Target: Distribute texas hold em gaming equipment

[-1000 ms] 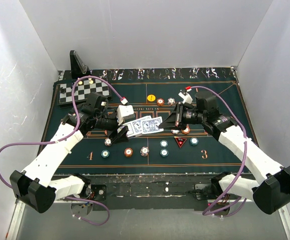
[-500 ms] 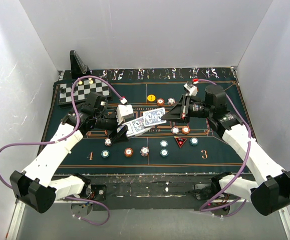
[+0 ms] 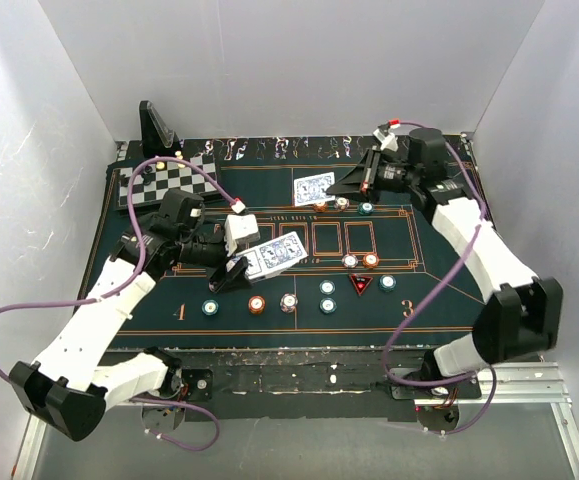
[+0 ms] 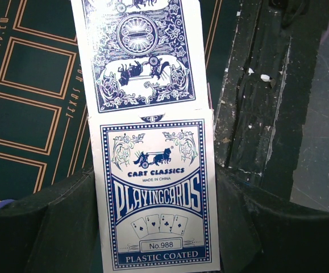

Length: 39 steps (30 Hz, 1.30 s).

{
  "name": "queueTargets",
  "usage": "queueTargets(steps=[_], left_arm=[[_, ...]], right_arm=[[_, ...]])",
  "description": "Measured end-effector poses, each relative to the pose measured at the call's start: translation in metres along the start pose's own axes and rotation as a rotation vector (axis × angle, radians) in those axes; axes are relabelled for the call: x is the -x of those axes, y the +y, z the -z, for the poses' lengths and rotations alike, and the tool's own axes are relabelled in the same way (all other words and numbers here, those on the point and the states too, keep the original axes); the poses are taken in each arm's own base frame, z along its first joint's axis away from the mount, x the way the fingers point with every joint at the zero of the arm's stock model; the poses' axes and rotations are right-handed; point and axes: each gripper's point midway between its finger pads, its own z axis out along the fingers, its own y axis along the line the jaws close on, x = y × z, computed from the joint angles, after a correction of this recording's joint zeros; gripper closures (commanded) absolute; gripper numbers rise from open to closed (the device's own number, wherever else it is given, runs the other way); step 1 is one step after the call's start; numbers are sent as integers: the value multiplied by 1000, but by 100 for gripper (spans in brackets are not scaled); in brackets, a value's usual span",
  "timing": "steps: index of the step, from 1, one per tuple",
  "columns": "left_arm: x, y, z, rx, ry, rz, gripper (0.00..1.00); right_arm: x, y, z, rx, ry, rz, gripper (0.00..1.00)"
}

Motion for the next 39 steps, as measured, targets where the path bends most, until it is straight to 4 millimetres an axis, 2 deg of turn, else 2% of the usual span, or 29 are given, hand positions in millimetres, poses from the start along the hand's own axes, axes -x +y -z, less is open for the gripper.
queueTargets(steps=[5, 8, 14, 19, 25, 36, 39], left_arm=[[4, -12, 10, -8, -20, -6, 89], [6, -16, 14, -13, -27, -8, 89], [4, -20, 15, -20, -23, 7, 90], [5, -24, 19, -16, -28, 9, 89], [6, -27, 22, -13, -34, 18, 89], [7, -30, 26, -6, -45, 19, 89], [8, -31, 27, -3, -48, 17, 89]], right_arm=[[9, -62, -46, -72, 66, -100, 99], [0, -92, -88, -104, 148, -148, 99], [-42, -109, -175, -84, 310, -143, 99], [-80, -116, -227, -77, 397, -141, 99], [-102, -127, -261, -95, 404, -155, 99], [-93, -175, -310, -178, 270, -209, 99], [-92, -181, -320, -196, 250, -209, 97]])
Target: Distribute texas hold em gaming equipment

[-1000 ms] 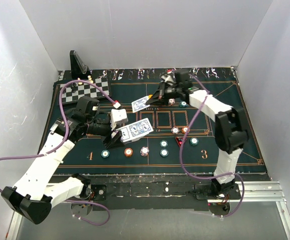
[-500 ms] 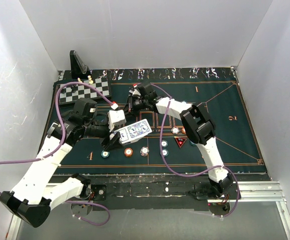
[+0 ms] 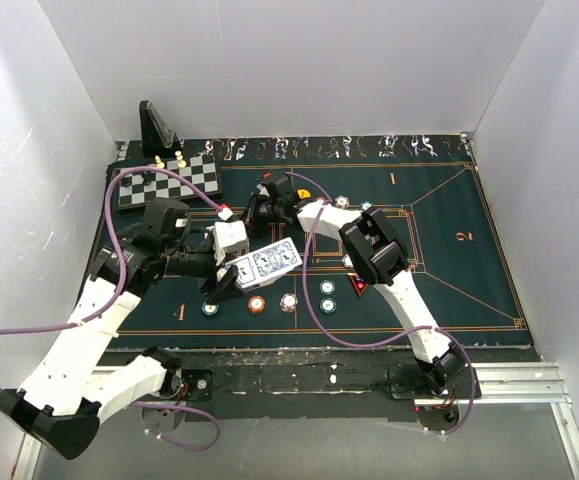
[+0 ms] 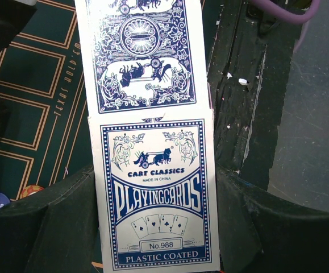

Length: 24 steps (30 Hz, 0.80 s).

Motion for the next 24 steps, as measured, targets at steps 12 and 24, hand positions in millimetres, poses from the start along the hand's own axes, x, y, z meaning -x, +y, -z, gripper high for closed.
queueTargets(steps=[12, 24], left_arm=[[1, -3, 3, 4, -10, -7, 89], [0, -3, 2, -1, -8, -1, 89]], right_arm=[[-22, -8, 12, -83, -25, 0, 20], [-12, 26, 77, -109, -72, 91, 12]])
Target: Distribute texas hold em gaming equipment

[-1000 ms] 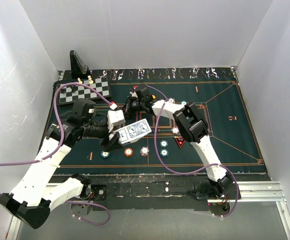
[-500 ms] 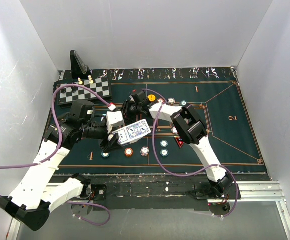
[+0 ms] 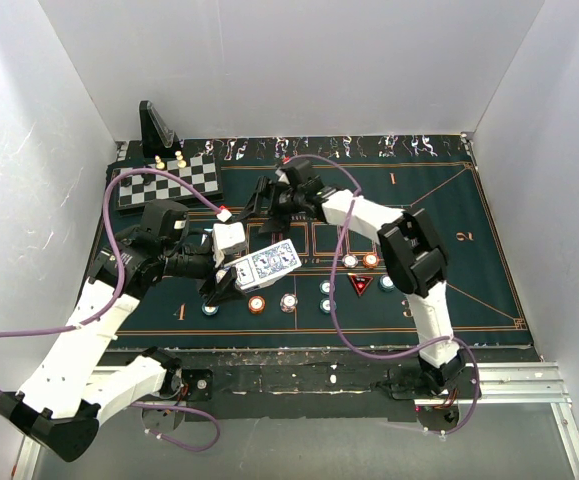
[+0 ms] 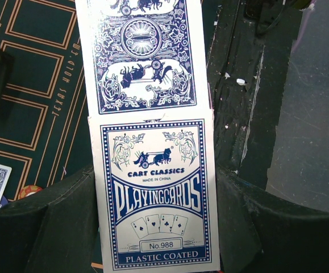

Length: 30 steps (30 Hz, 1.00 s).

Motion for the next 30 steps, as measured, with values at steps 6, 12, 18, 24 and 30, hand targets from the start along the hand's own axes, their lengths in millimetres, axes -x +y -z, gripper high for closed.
queueTargets(steps=[6, 12, 18, 24, 30], left_arm=[[-2, 0, -1, -3, 4, 0, 89], [-6, 1, -5, -16, 14, 4, 89], [-9, 4, -9, -25, 28, 4, 89], [-13, 5, -12, -31, 37, 4, 89], [-14, 7, -14, -33, 42, 4, 89]], right_arm=[[40, 22, 76, 36, -105, 27, 11], [47, 32, 165, 85, -203, 37, 10], [6, 41, 210, 149, -181, 71, 9], [-42, 45, 227, 209, -99, 93, 8], [-80, 61, 229, 244, -30, 163, 8]])
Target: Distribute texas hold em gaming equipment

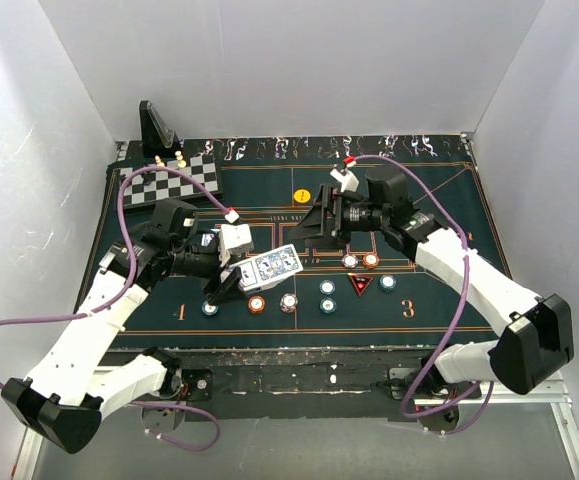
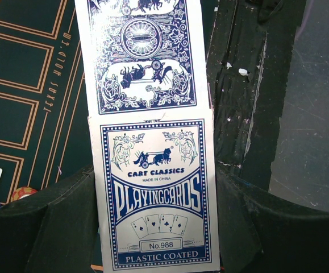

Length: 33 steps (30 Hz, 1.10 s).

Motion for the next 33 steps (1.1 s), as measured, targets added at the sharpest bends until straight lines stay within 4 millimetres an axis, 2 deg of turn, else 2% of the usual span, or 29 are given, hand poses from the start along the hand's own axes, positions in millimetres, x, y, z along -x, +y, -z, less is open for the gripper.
queueTargets(steps=[6, 12, 17, 22, 33], left_arm=[[0, 0, 0, 0, 1, 1, 89], [1, 1, 0, 3, -2, -2, 89], [3, 3, -1, 10, -8, -10, 89], [3, 5, -1, 16, -7, -10, 89], [1, 7, -2, 21, 4, -4, 89]], right_arm=[[-25, 11, -11, 21, 69, 38, 8], [-38, 12, -20, 16, 105, 45, 27], [-40, 12, -21, 13, 109, 45, 49], [-40, 10, -21, 3, 106, 42, 62], [-42, 8, -19, -16, 108, 30, 63]])
